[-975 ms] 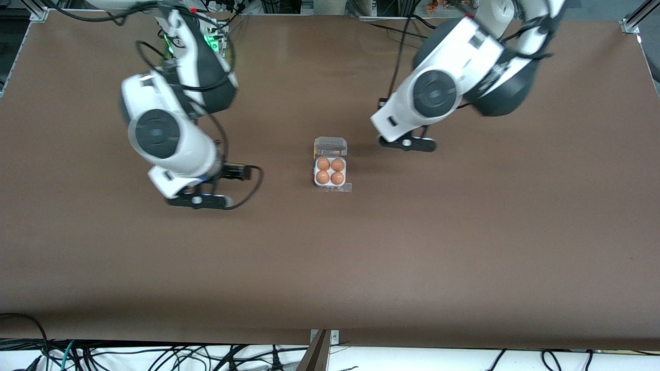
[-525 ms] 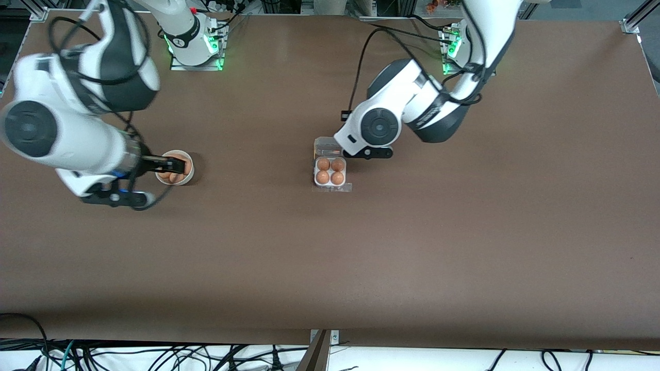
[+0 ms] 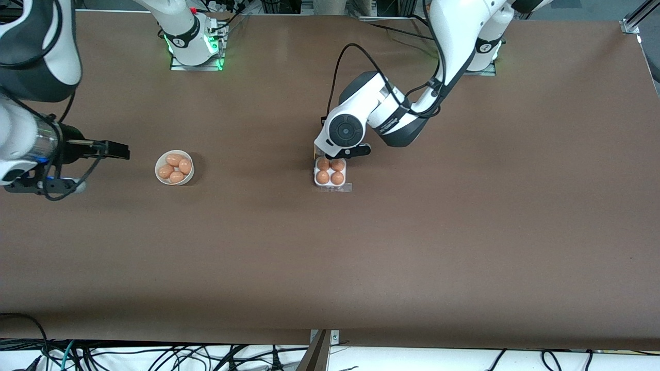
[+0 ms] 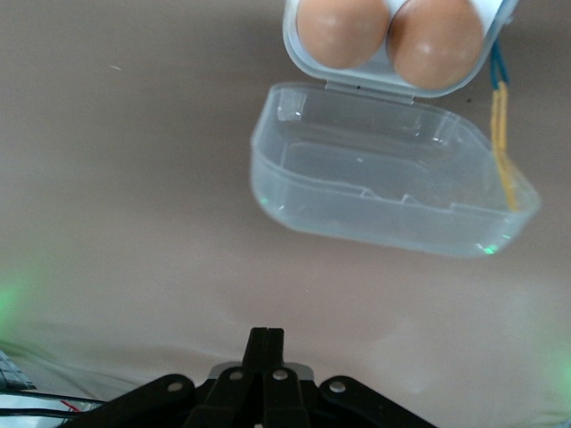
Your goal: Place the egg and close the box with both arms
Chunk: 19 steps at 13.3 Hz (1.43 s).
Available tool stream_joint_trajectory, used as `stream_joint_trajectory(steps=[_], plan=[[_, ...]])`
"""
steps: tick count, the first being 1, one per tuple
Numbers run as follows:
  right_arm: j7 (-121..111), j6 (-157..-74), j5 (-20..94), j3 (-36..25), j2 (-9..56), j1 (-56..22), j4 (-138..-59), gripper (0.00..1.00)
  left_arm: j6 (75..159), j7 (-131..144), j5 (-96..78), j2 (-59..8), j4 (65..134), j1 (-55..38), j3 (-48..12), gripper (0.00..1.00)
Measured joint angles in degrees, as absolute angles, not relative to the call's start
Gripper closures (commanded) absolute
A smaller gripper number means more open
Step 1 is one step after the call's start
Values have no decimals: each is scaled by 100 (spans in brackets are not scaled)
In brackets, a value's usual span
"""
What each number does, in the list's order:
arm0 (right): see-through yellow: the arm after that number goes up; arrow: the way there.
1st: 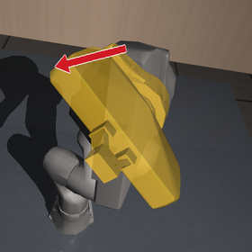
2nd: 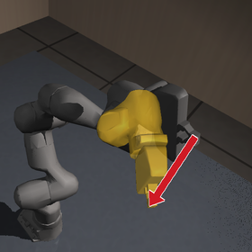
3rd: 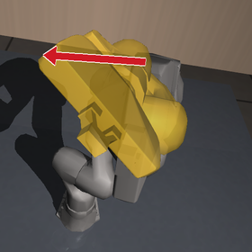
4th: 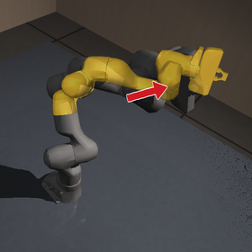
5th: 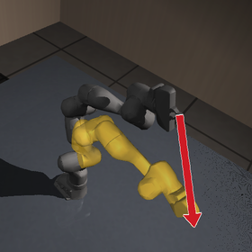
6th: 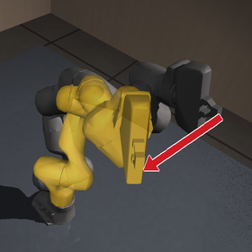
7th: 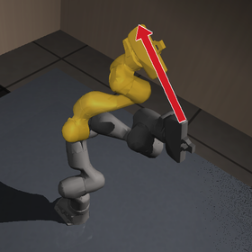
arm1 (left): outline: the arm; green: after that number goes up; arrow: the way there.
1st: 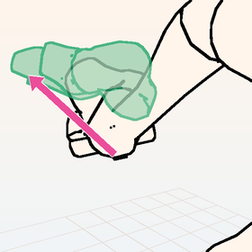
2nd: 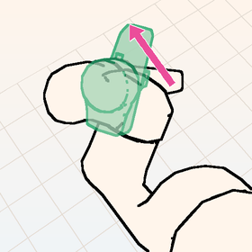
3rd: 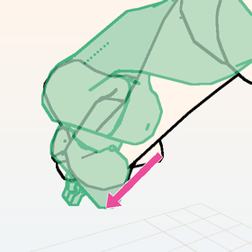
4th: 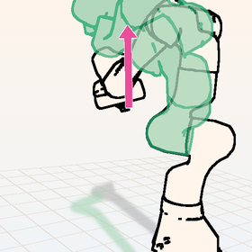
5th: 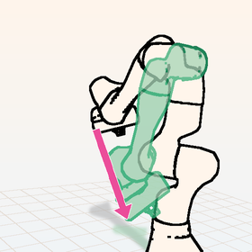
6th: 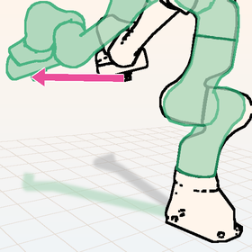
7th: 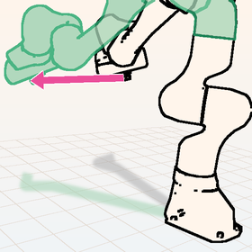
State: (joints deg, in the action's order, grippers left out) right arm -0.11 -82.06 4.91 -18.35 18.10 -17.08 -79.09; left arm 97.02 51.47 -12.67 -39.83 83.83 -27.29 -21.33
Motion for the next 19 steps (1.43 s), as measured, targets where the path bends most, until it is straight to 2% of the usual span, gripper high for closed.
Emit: stream_joint_trajectory(steps=[4,8,11,13,14,16,19], plan=[[-106,-8183,516,-1333,1803,-1081,-7917,0,10297,5228,-1267,-4196,8372,-2813,-2108,99],[-109,-8124,520,-1201,1697,-974,-7918,0,10856,5233,-1267,-4215,8313,-2799,-1849,99],[-153,-8056,521,-1183,1609,-974,-7919,0,10912,5233,-1267,-4212,7960,-2765,-1644,91],[-226,-8056,521,-1183,1573,-969,-7919,0,10797,5233,-1266,-4167,7697,-2748,-1457,76],[-244,-8056,521,-1183,1546,-967,-7920,0,10527,5226,-1238,-4107,7525,-2716,-1316,63],[-254,-8058,521,-1184,1482,-962,-7919,0,9595,4923,-803,-3882,7008,-2518,-1059,34],[-260,-8060,521,-1178,1428,-959,-7922,0,8508,3983,-254,-3513,6332,-1850,-981,7]])
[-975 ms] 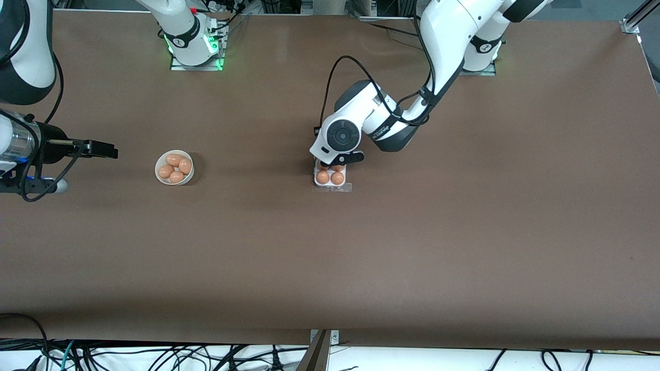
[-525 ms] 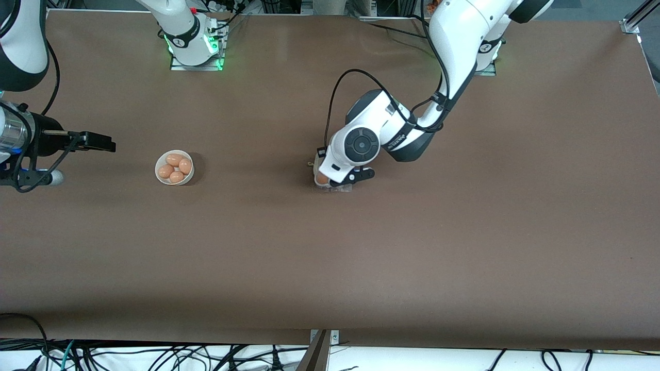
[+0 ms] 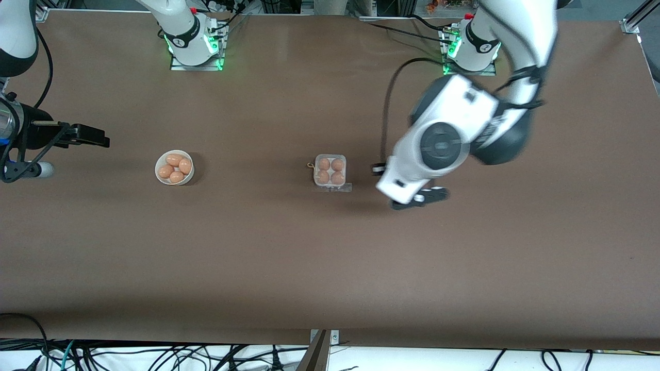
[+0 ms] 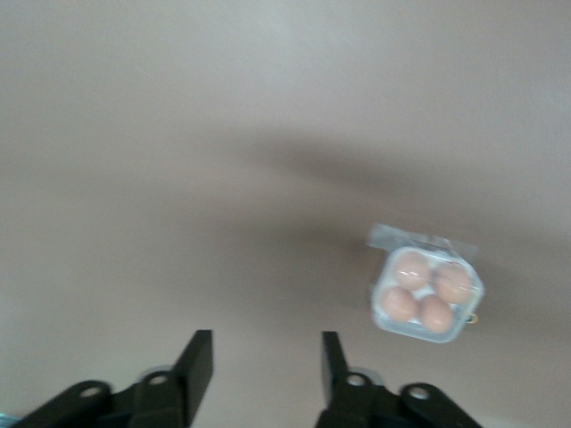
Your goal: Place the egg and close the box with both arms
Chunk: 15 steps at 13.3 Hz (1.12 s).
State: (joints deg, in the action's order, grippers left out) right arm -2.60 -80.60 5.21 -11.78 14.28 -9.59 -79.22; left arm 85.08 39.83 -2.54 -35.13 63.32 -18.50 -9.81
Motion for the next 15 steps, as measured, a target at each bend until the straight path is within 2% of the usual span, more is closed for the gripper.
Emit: stream_joint_trajectory(steps=[1,2,5,10,13,15], plan=[[-261,-8060,521,-1174,1429,-960,-7931,0,8431,3548,-59,-3418,6257,-1586,-977,1],[-262,-8060,521,-1170,1429,-960,-7935,0,8418,3010,209,-3334,6221,-1337,-978,0],[-264,-8066,520,-1152,1428,-960,-7934,0,8414,1934,956,-3164,6190,-825,-973,0],[-260,-8089,458,-1075,1377,-995,-7933,0,8417,867,1125,-2958,6079,-131,-914,0],[-217,-8203,452,-995,1232,-1000,-8056,0,8396,-44,1048,-2465,6202,219,-738,0],[-207,-8407,448,-968,1029,-1008,-8372,0,8485,-186,524,-1884,6710,234,-355,0]])
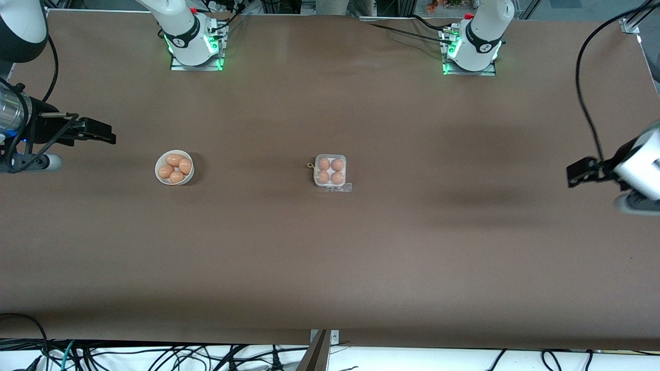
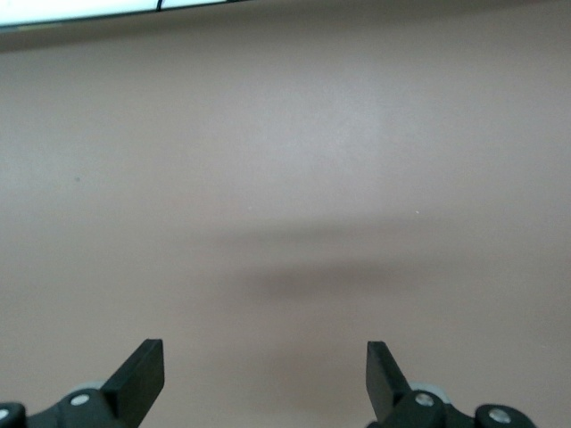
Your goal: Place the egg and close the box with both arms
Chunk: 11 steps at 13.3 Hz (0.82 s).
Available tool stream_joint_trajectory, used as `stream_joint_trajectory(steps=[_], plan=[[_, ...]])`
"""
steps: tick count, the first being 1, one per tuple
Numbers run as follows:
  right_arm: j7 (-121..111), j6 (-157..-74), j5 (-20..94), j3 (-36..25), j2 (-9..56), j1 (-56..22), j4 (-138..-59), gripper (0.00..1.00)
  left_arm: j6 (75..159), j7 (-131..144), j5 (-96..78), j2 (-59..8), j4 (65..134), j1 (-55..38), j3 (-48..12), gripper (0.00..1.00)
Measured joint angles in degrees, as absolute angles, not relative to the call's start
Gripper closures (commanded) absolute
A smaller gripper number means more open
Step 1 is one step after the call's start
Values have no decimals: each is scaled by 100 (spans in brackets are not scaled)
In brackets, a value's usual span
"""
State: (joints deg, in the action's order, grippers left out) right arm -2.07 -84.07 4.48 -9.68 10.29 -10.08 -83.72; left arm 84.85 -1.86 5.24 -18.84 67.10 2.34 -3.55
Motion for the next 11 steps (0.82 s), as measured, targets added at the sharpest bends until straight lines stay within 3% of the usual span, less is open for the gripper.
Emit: stream_joint_trajectory(steps=[5,11], plan=[[-207,-8525,439,-967,833,-1011,-8648,0,9361,-246,193,-747,8588,150,-129,0],[-207,-8542,432,-967,834,-1011,-8655,0,9450,-138,193,-314,9164,2,-132,0]])
